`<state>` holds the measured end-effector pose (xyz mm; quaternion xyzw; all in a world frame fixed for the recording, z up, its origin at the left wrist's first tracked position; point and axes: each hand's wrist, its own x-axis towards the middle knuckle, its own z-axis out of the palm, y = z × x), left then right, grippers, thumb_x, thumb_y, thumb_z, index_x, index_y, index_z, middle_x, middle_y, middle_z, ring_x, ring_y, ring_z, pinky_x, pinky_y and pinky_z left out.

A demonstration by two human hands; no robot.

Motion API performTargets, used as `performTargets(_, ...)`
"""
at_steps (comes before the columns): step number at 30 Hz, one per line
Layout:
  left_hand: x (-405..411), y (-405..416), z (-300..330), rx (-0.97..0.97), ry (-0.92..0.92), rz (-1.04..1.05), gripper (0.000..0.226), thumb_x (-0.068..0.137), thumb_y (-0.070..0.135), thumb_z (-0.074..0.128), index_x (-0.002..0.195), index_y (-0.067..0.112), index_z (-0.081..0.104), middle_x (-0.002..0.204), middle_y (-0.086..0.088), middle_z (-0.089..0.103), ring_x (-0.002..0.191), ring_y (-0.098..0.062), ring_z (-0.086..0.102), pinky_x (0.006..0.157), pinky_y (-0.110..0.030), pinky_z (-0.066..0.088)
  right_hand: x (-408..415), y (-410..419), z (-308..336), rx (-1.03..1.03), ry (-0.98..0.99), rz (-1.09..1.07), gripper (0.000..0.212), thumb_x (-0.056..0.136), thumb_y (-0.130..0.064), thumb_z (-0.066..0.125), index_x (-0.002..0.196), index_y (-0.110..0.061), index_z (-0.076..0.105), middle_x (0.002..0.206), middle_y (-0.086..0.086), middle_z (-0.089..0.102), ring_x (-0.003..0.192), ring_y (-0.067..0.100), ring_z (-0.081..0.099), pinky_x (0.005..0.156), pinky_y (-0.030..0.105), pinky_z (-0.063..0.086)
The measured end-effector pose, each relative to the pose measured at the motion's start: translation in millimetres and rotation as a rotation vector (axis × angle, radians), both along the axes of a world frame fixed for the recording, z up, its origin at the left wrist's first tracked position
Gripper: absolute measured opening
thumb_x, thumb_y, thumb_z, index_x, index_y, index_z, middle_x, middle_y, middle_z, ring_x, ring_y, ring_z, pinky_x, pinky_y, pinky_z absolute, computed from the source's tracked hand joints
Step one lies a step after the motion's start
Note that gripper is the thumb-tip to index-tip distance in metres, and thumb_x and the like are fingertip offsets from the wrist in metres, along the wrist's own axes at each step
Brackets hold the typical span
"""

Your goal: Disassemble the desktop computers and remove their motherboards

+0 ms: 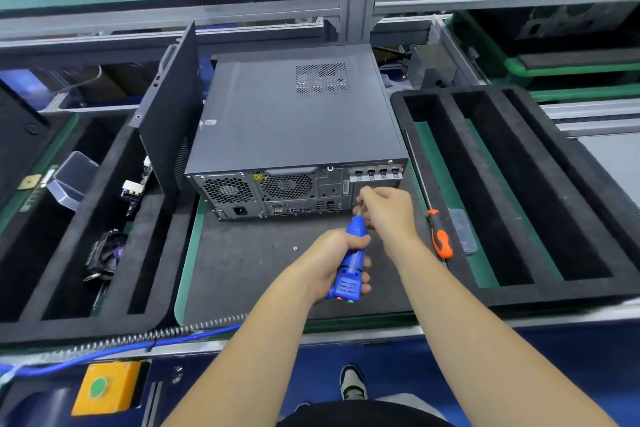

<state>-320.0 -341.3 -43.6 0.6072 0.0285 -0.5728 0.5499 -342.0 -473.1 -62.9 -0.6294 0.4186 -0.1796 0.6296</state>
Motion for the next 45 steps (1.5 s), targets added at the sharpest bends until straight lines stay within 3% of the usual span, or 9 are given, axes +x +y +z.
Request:
performTargets(6,13,36,-28,0.179,-0.039,0.141,0.024,0.093,0.021,0.062,0.111,0.008,0.052,0.065,-0.010,0.059,0.048,-0.025,0.056,0.052,-0.035,0.055,-14,15,-57,-0.420,0.450,0.336,0.015,0.084,-0.022,0.063,0.075,-0.011,0.068,0.074,0.004,0.068,0.077,0.027,0.066,0.069,0.031,0.052)
performTargets(13,16,46,-28,0.162,-0.017,0.112,0.024,0.092,0.023,0.063,0.107,0.007,0.054,0.063,-0.008,0.061,0.050,-0.024,0.058,0.054,-0.036,0.057,4,27,-62,-0.650,0.641,0.466,0.010,0.091,-0.028,0.057,0.095,-0.020,0.062,0.097,0.003,0.065,0.081,0.028,0.054,0.065,0.030,0.041)
performTargets(18,14,39,-14,0.054,0.042,0.124,0.017,0.095,0.023,0.061,0.102,0.008,0.055,0.069,-0.011,0.059,0.052,-0.025,0.056,0.055,-0.035,0.056,-8,22,-62,-0.453,0.413,0.450,0.022,0.090,-0.030,0.066,0.112,-0.026,0.064,0.087,-0.008,0.062,0.084,0.018,0.060,0.070,0.027,0.044)
performTargets(24,0,-14,9,-0.064,0.024,0.067,0.018,0.099,0.024,0.057,0.102,0.006,0.057,0.070,-0.010,0.056,0.050,-0.023,0.054,0.051,-0.033,0.054,-38,2,-21,-0.216,0.001,0.304,0.035,0.091,-0.004,0.053,0.086,-0.035,0.069,0.074,-0.015,0.072,0.063,-0.003,0.063,0.057,0.011,0.046)
performTargets(30,-10,-55,24,-0.125,0.006,0.057,0.018,0.098,0.023,0.051,0.107,0.010,0.062,0.069,-0.008,0.057,0.048,-0.022,0.053,0.050,-0.032,0.053,-54,-21,32,-0.095,-0.144,0.253,0.021,0.100,-0.027,0.054,0.114,-0.026,0.070,0.089,-0.008,0.069,0.068,0.004,0.062,0.053,0.022,0.052)
performTargets(32,-12,-62,29,-0.138,0.000,0.079,0.018,0.094,0.018,0.049,0.103,0.011,0.064,0.068,-0.008,0.059,0.049,-0.022,0.053,0.050,-0.031,0.052,-65,-26,39,-0.096,-0.116,0.387,0.029,0.097,-0.034,0.060,0.125,-0.037,0.064,0.100,-0.005,0.069,0.079,0.007,0.064,0.062,0.026,0.056)
performTargets(35,-11,-71,36,-0.147,-0.020,0.059,0.015,0.096,0.022,0.052,0.090,0.013,0.061,0.067,-0.007,0.061,0.049,-0.023,0.055,0.051,-0.028,0.047,-81,-32,41,-0.063,-0.134,0.550,0.074,0.077,-0.024,0.077,0.138,-0.053,0.045,0.120,-0.007,0.065,0.098,0.009,0.069,0.076,0.026,0.058)
performTargets(38,-11,-77,42,-0.127,-0.002,0.083,0.014,0.096,0.024,0.053,0.088,0.013,0.059,0.066,-0.009,0.057,0.049,-0.024,0.054,0.054,-0.028,0.043,-87,-40,43,-0.033,-0.112,0.677,0.106,0.065,-0.012,0.082,0.144,-0.060,0.029,0.122,0.000,0.067,0.095,0.021,0.072,0.086,0.028,0.058)
performTargets(45,-16,-77,48,-0.146,0.066,0.133,0.019,0.096,0.019,0.047,0.097,0.005,0.060,0.067,-0.012,0.065,0.050,-0.027,0.064,0.045,-0.030,0.052,-88,-47,53,-0.227,0.041,0.892,0.128,0.061,-0.018,0.091,0.144,-0.067,0.007,0.129,-0.005,0.049,0.083,0.010,0.072,0.088,0.031,0.057)
